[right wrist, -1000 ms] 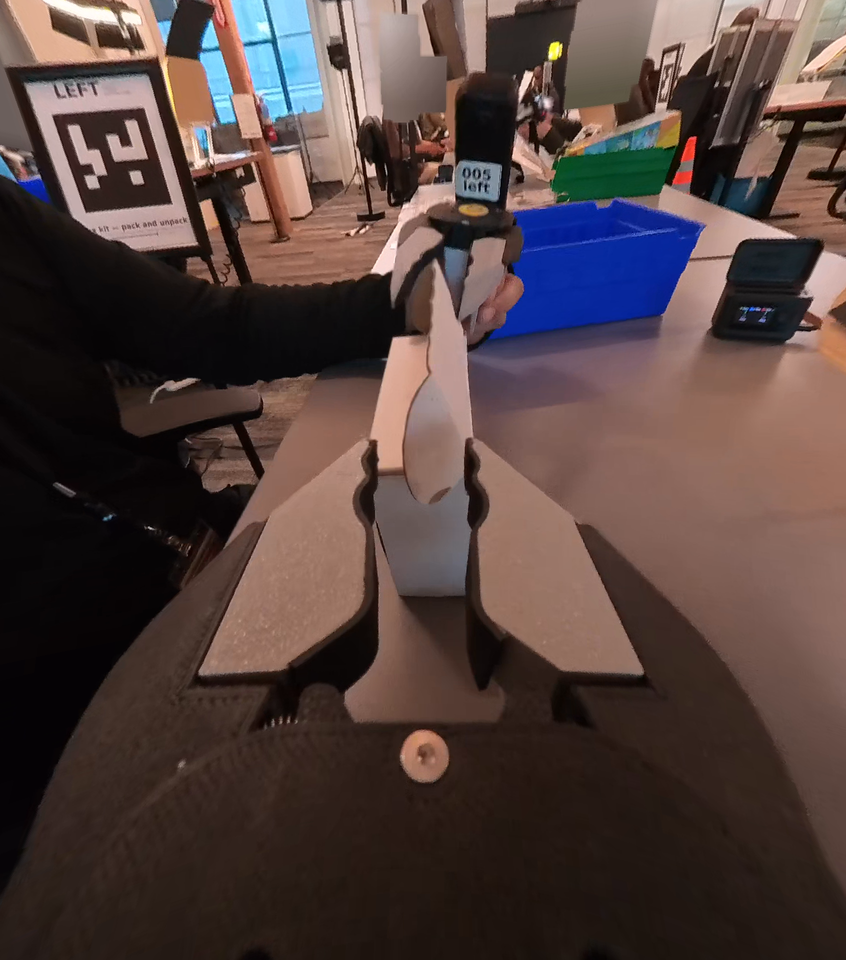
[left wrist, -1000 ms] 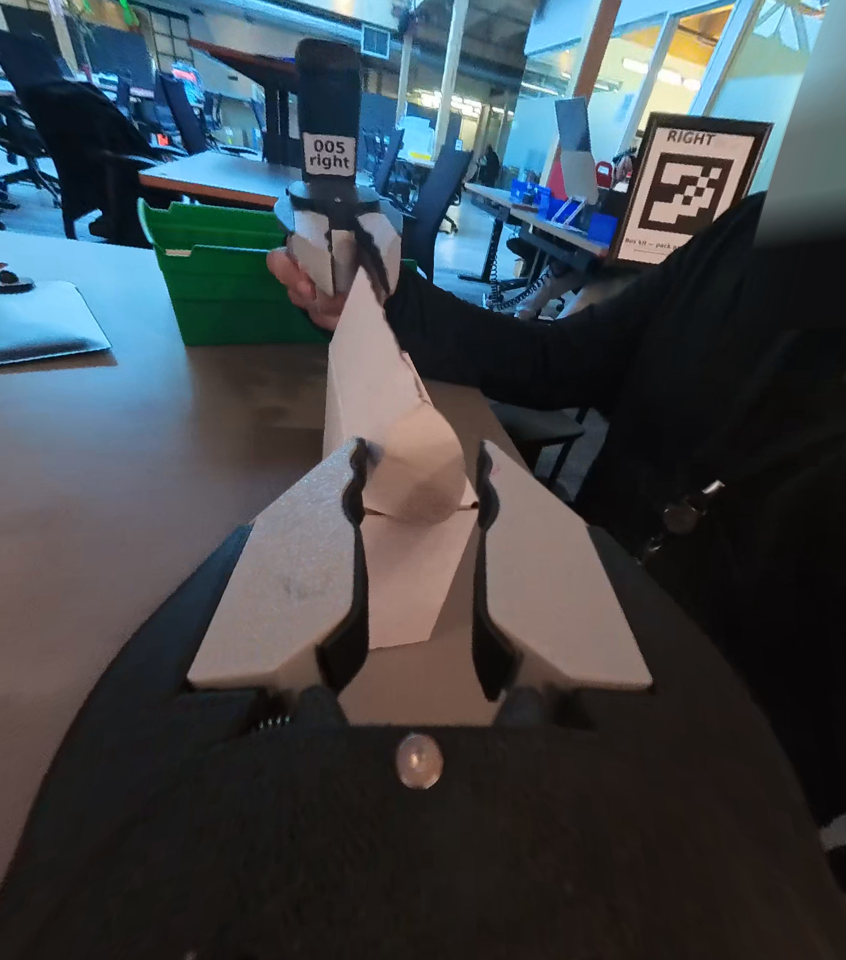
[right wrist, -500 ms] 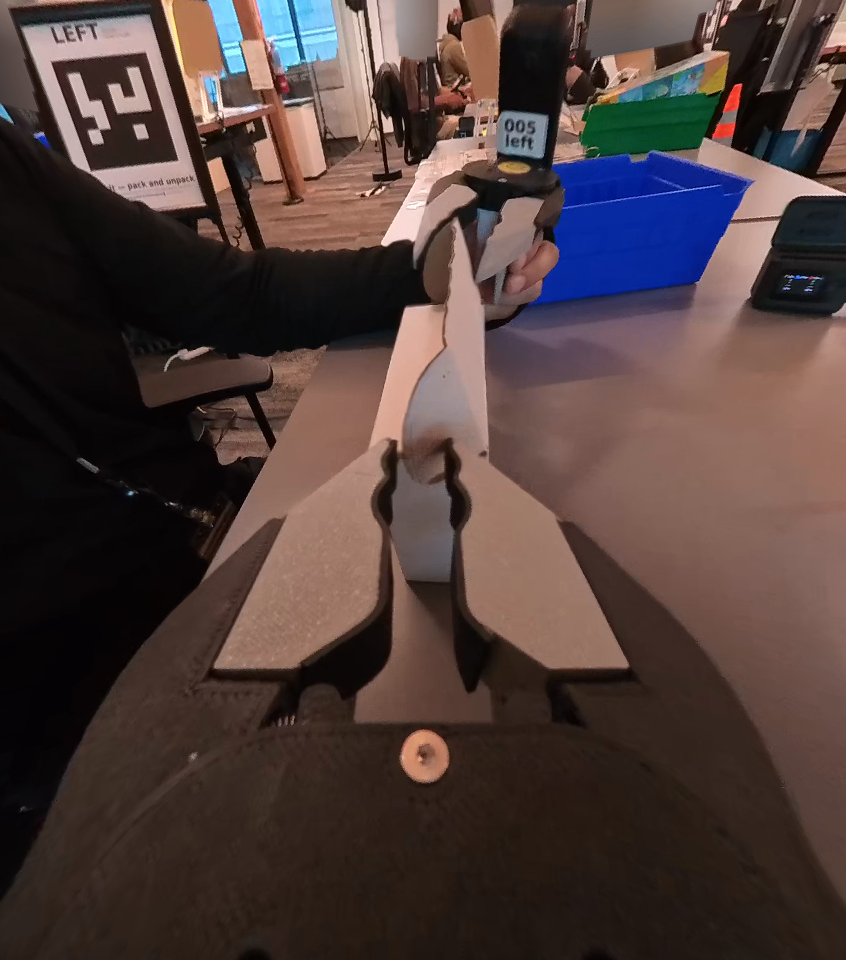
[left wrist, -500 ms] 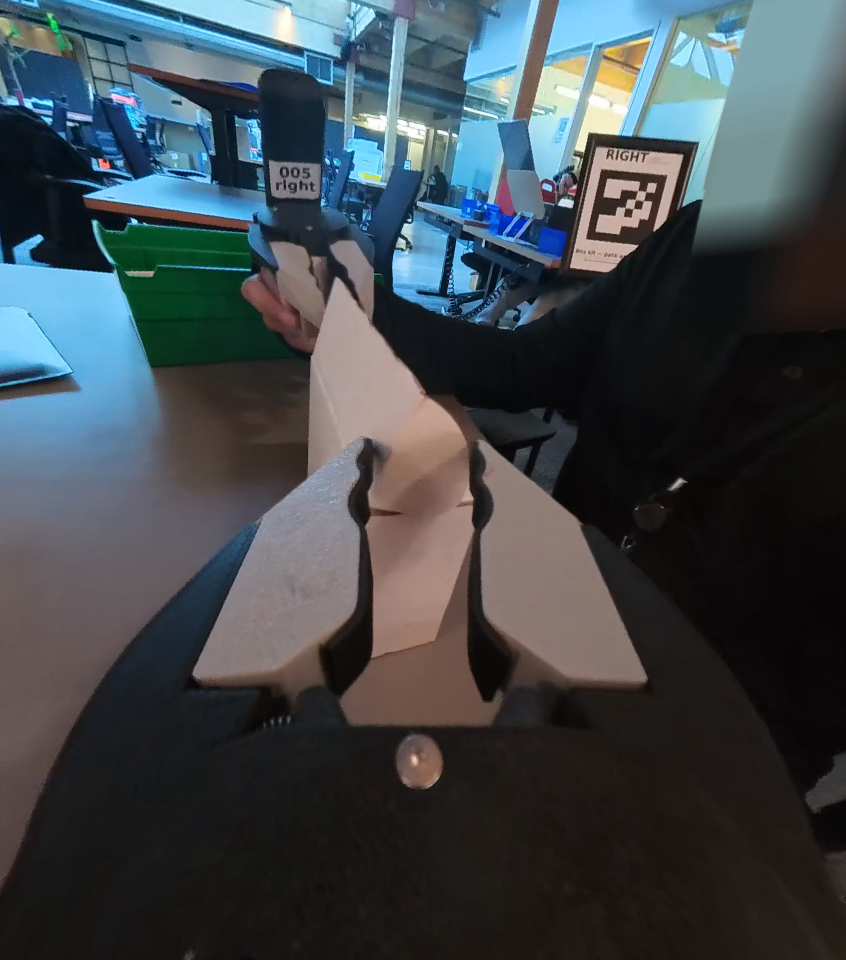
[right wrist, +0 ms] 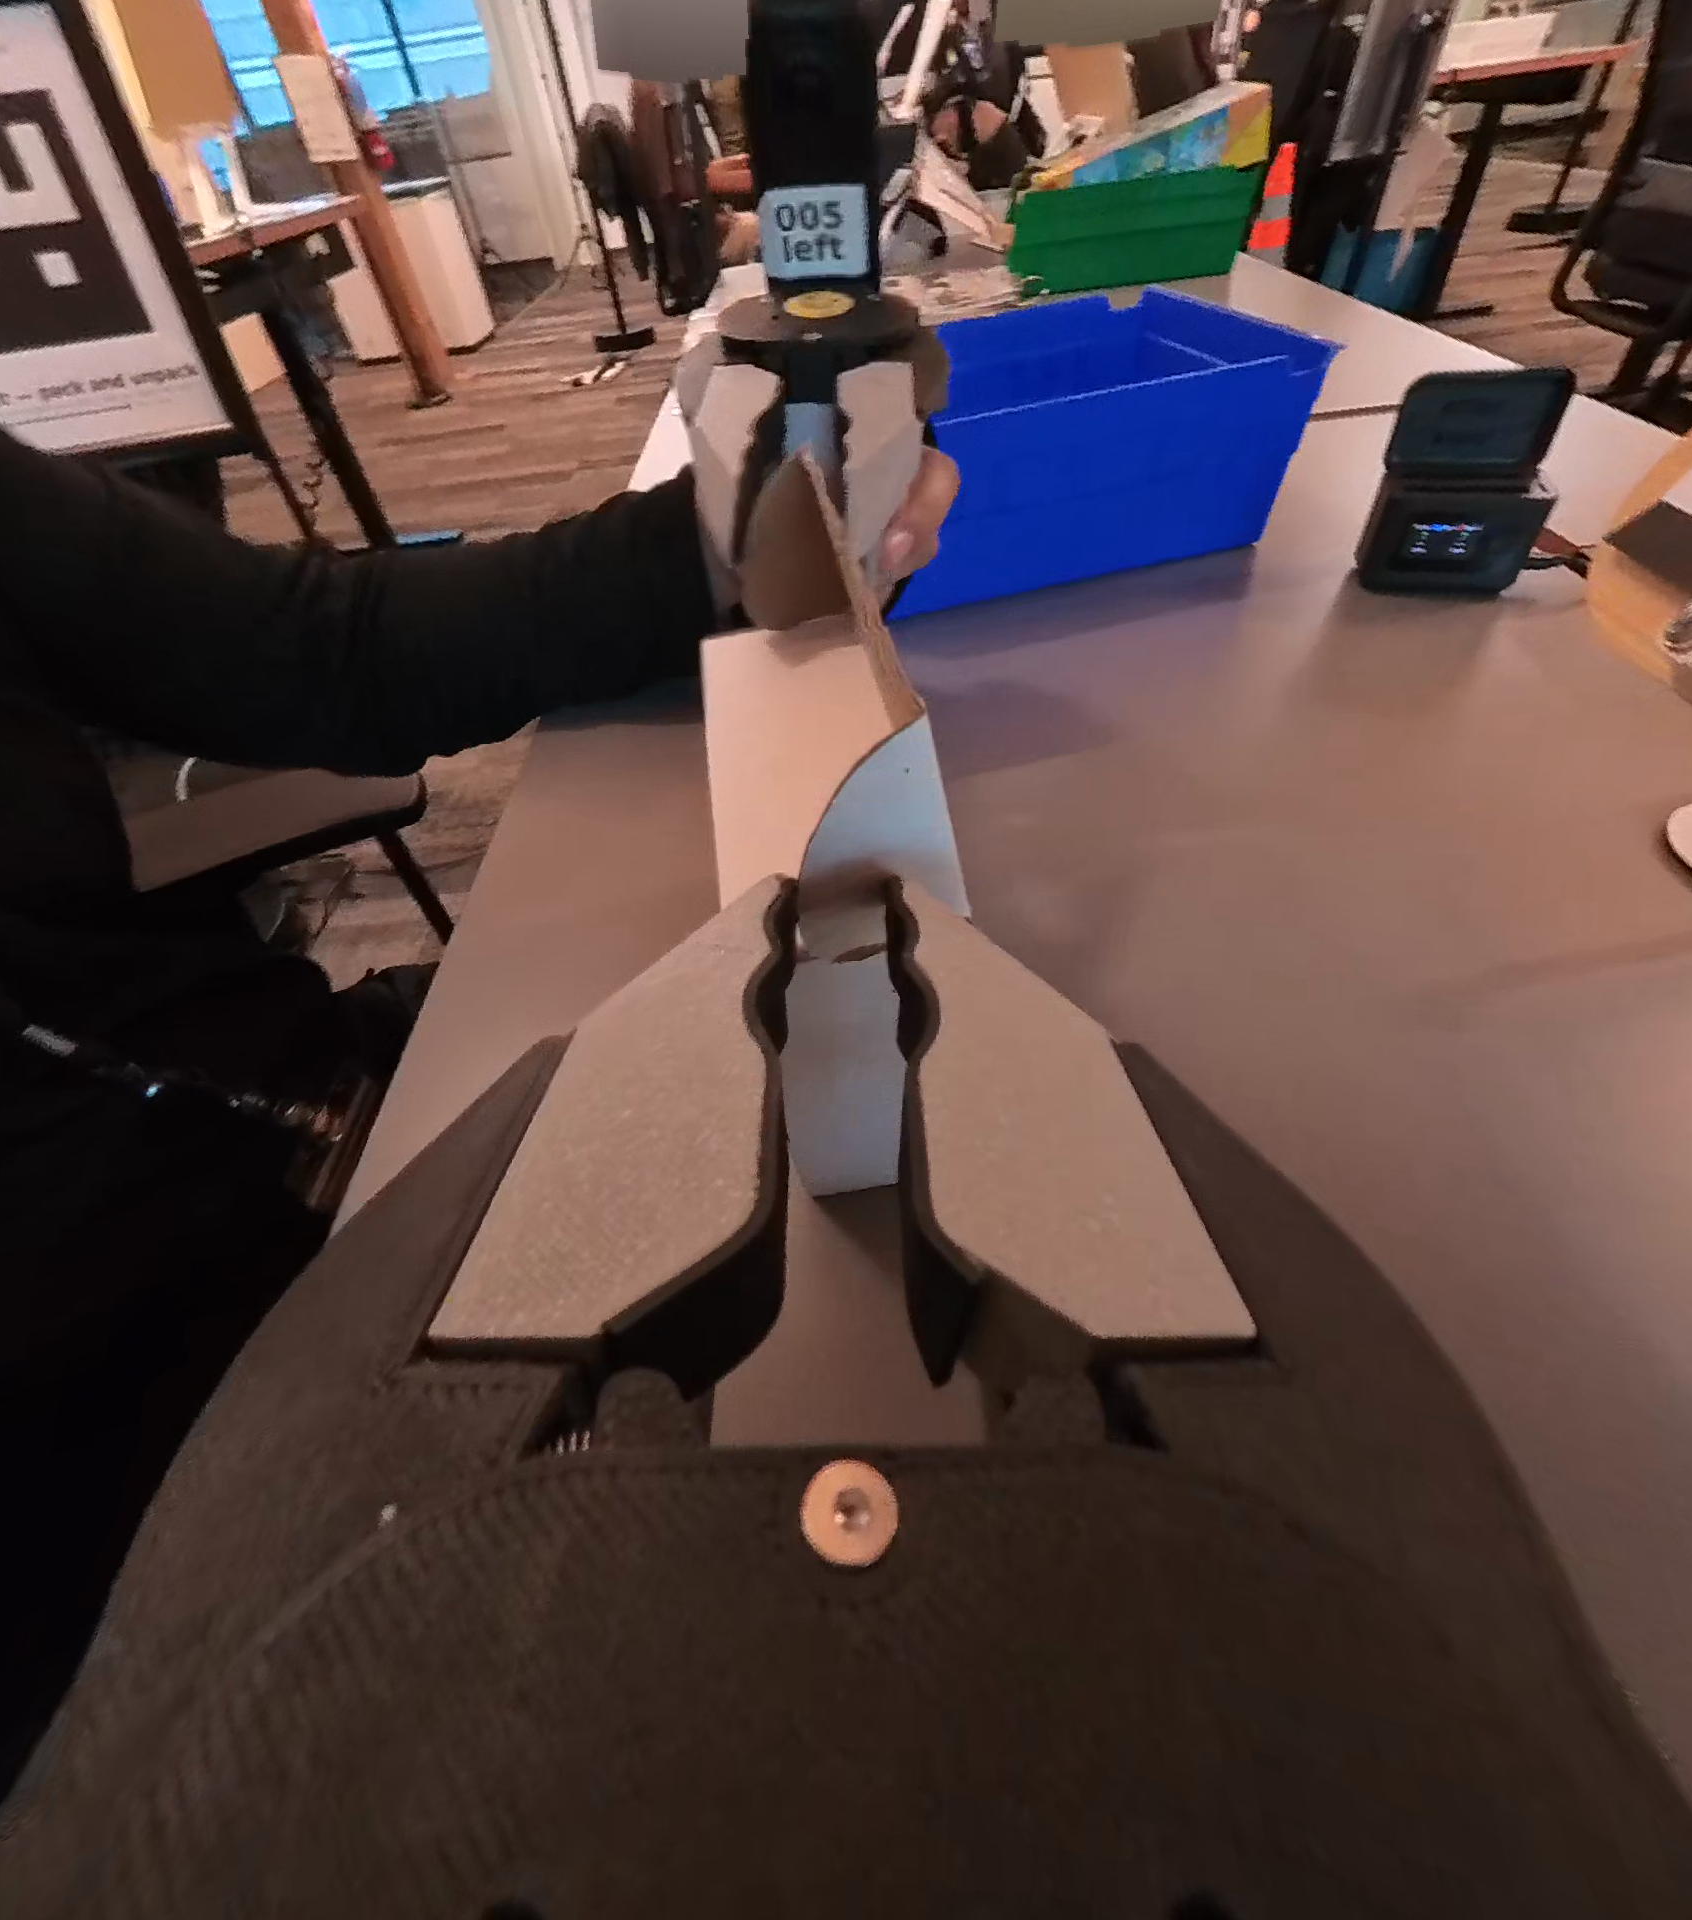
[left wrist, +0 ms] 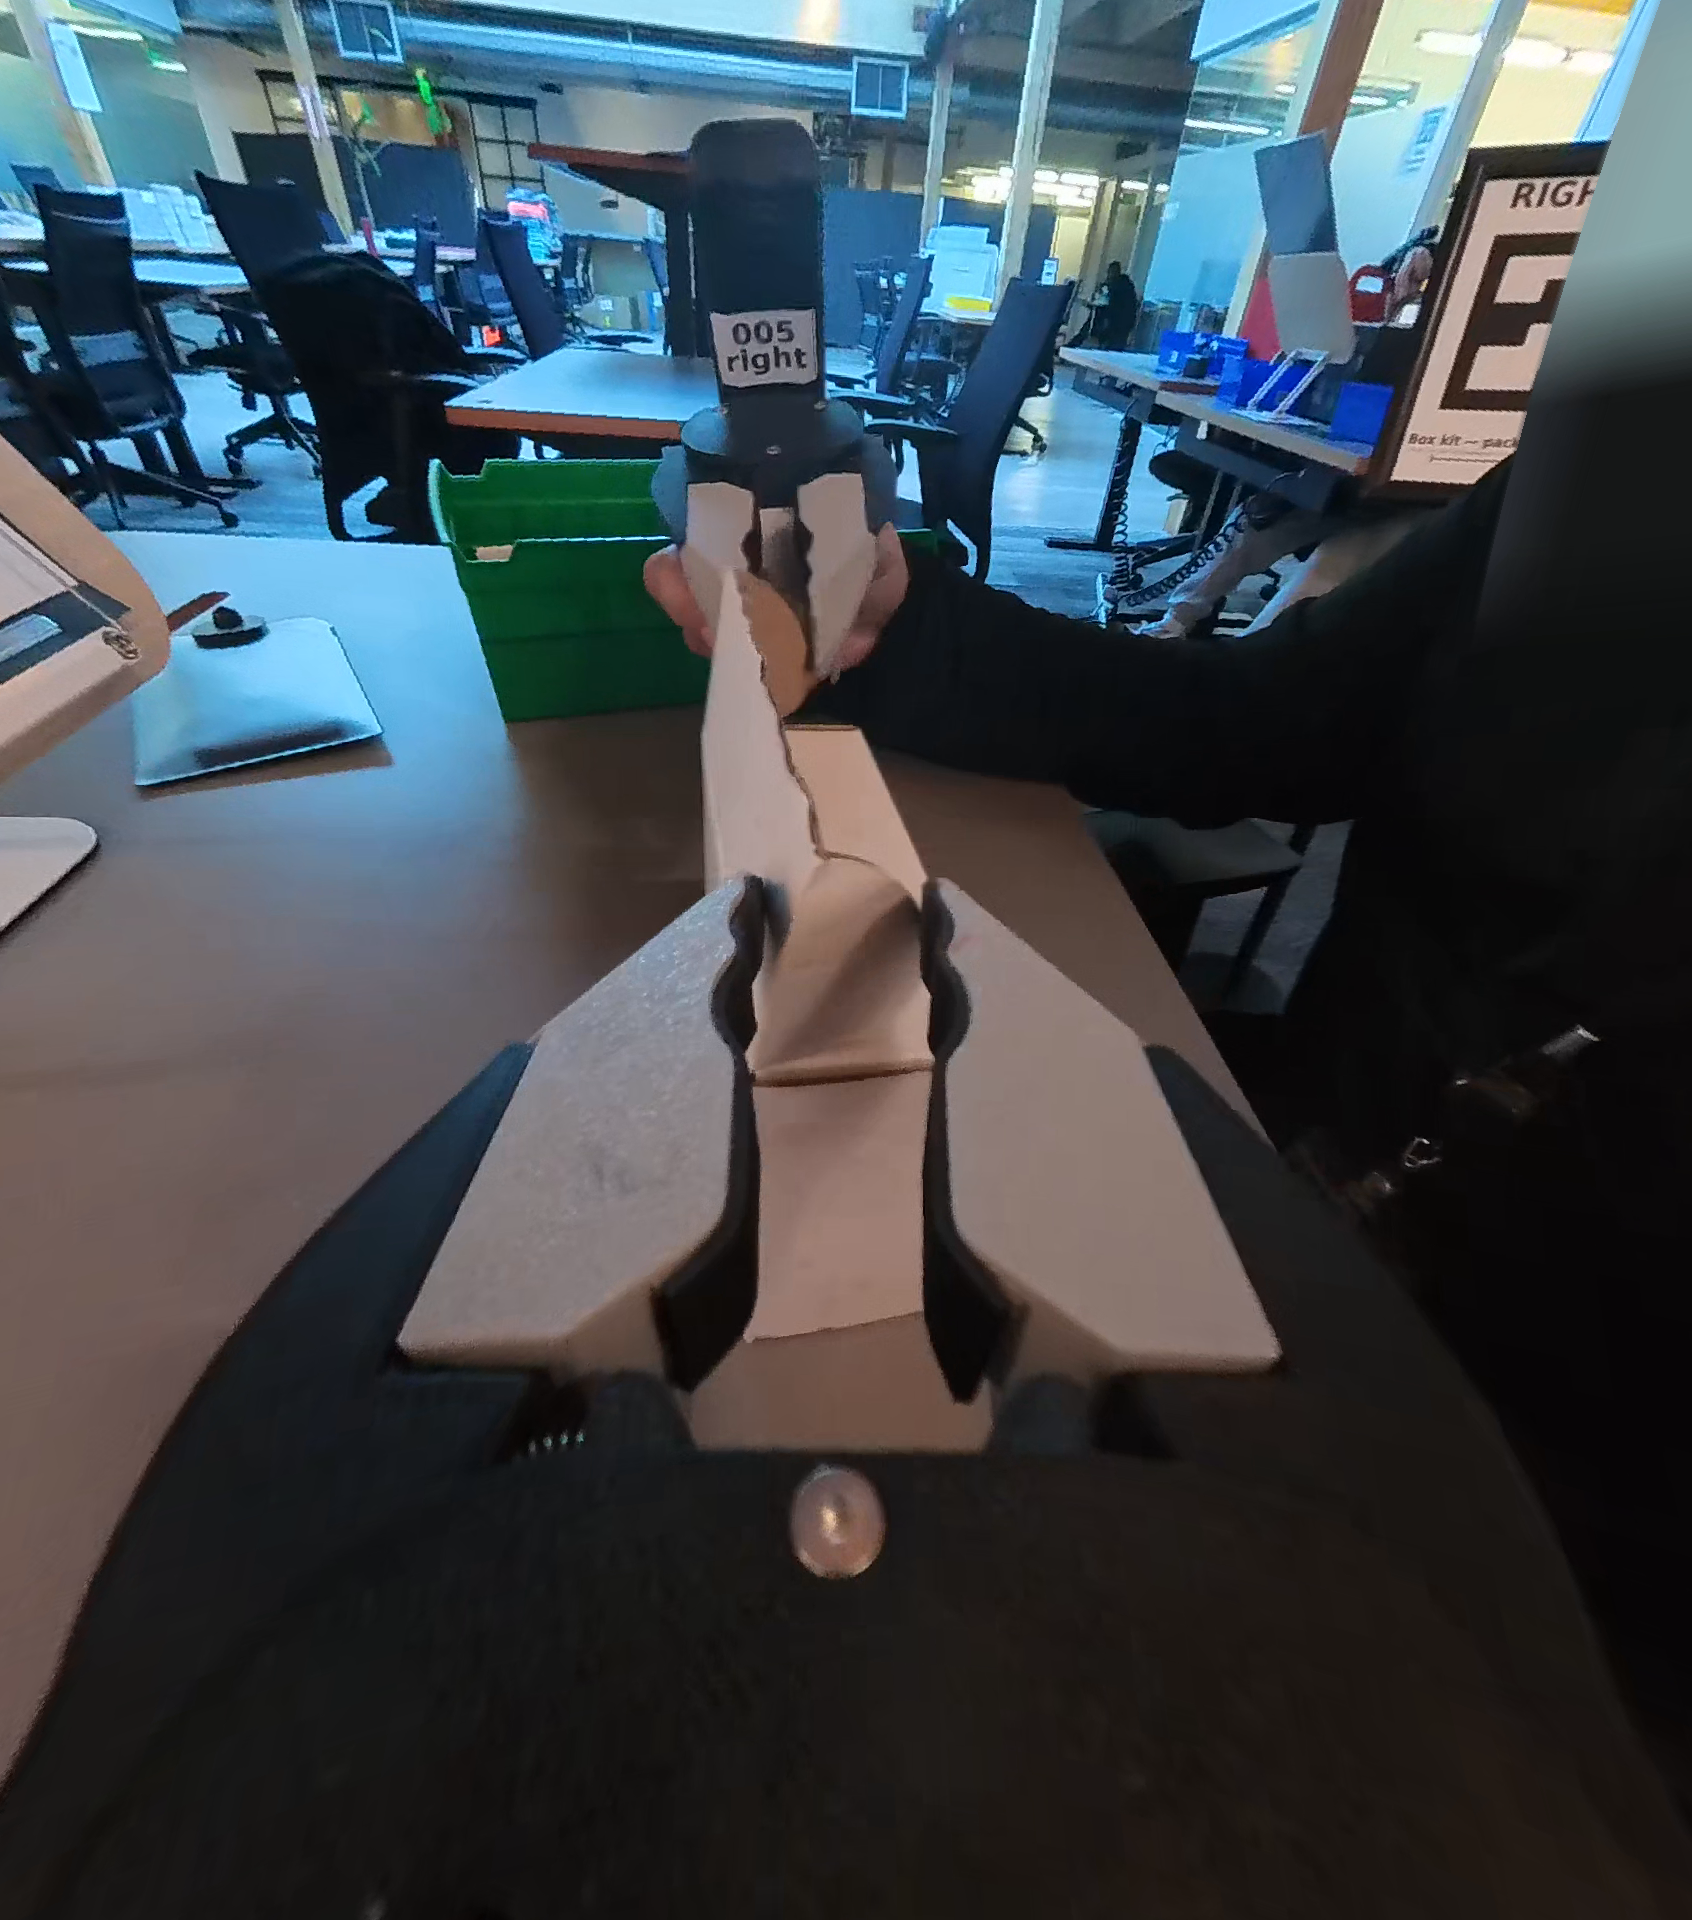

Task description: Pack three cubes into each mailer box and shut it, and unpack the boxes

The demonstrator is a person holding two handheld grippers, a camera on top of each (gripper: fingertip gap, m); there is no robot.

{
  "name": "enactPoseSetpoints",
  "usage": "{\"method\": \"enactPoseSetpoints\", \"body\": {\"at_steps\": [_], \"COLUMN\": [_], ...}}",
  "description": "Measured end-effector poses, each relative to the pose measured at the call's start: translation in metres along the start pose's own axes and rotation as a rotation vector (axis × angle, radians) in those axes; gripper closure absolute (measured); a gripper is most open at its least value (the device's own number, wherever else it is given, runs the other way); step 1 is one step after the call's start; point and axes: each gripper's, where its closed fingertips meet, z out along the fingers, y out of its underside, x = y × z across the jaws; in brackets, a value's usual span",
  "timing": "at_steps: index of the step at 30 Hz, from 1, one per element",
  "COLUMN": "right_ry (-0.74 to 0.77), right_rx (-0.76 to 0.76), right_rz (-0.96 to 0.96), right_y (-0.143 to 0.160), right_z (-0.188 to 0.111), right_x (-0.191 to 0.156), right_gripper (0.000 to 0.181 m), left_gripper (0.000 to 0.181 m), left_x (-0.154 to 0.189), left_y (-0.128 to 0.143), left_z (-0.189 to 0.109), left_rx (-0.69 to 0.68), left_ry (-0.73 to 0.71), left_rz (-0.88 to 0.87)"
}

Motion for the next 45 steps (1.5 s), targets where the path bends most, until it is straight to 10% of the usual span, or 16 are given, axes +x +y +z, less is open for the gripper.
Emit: {"method": "enactPoseSetpoints", "body": {"at_steps": [22, 32, 45], "right_ry": [-0.012, -0.069, -0.207], "right_rx": [-0.056, 0.2, 0.142], "right_rz": [-0.054, 0.084, -0.002], "right_y": [0.011, -0.017, -0.017], "right_z": [0.006, -0.01, 0.011], "right_x": [-0.004, 0.013, 0.014], "right_gripper": [0.159, 0.121, 0.147], "left_gripper": [0.146, 0.146, 0.148], "left_x": [0.011, 0.012, 0.003], "left_y": [0.001, 0.001, 0.0], "left_z": [-0.005, -0.005, -0.004], "left_rx": [0.041, 0.032, 0.046], "left_ry": [0.097, 0.085, 0.052], "left_rz": [-0.054, -0.046, -0.067]}}
